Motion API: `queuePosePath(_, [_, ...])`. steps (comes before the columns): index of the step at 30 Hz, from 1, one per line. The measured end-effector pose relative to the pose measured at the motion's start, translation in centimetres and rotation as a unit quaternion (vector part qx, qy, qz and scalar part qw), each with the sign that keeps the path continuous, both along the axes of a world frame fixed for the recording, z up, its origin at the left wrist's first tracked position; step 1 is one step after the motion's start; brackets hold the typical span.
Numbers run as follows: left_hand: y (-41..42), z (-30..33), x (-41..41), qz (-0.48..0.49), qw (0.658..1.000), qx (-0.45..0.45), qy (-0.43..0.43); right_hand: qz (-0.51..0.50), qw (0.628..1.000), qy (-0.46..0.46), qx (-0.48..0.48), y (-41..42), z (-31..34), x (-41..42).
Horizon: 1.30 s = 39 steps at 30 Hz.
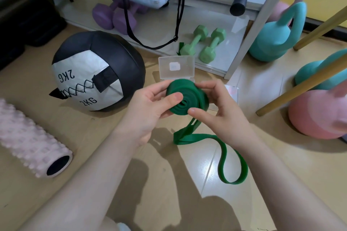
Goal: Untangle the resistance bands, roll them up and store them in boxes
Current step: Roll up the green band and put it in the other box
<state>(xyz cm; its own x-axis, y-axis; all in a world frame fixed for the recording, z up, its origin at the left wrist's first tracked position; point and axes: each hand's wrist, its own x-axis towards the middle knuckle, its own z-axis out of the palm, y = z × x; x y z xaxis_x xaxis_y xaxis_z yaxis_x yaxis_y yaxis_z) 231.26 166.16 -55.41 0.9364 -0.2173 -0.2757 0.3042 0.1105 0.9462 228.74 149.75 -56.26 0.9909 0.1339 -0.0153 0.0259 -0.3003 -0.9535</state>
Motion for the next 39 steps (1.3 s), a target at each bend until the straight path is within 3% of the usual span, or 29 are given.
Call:
queuePosePath(3, [0.1, 0.0, 0.1, 0.006, 0.999, -0.041, 0.001, -0.013, 1.000, -0.017, 0.005, 0.5, -0.2, -0.4])
queuePosePath(11, [-0.4, -0.1, -0.3, 0.020, 0.996, -0.079, 0.032, -0.090, 0.977, 0.057, 0.187, 1.4, 0.2, -1.1])
queuePosePath(17, [0.4, 0.2, 0.2, -0.005, 0.998, -0.057, 0.015, -0.058, 0.986, 0.056, 0.143, 0.2, 1.6, -0.6])
queuePosePath(24, [-0.2, 0.2, -0.3, 0.018, 0.995, -0.092, 0.033, -0.103, 0.977, 0.046, 0.181, 1.4, 0.7, -1.5])
queuePosePath(28, [-1.1, 0.0, -1.1, 0.048, 0.987, -0.143, 0.063, -0.139, 0.973, 0.039, 0.179, 1.7, 0.2, -2.0])
queuePosePath(36, [-2.2, -0.8, -2.3, 0.108, 0.943, -0.255, 0.182, -0.150, 0.988, -0.009, 0.044, 2.5, -1.1, -2.9])
queuePosePath(39, [-1.9, -0.9, -2.4, 0.076, 0.948, -0.257, 0.170, -0.133, 0.988, -0.015, 0.072, 2.1, -0.6, -2.7])
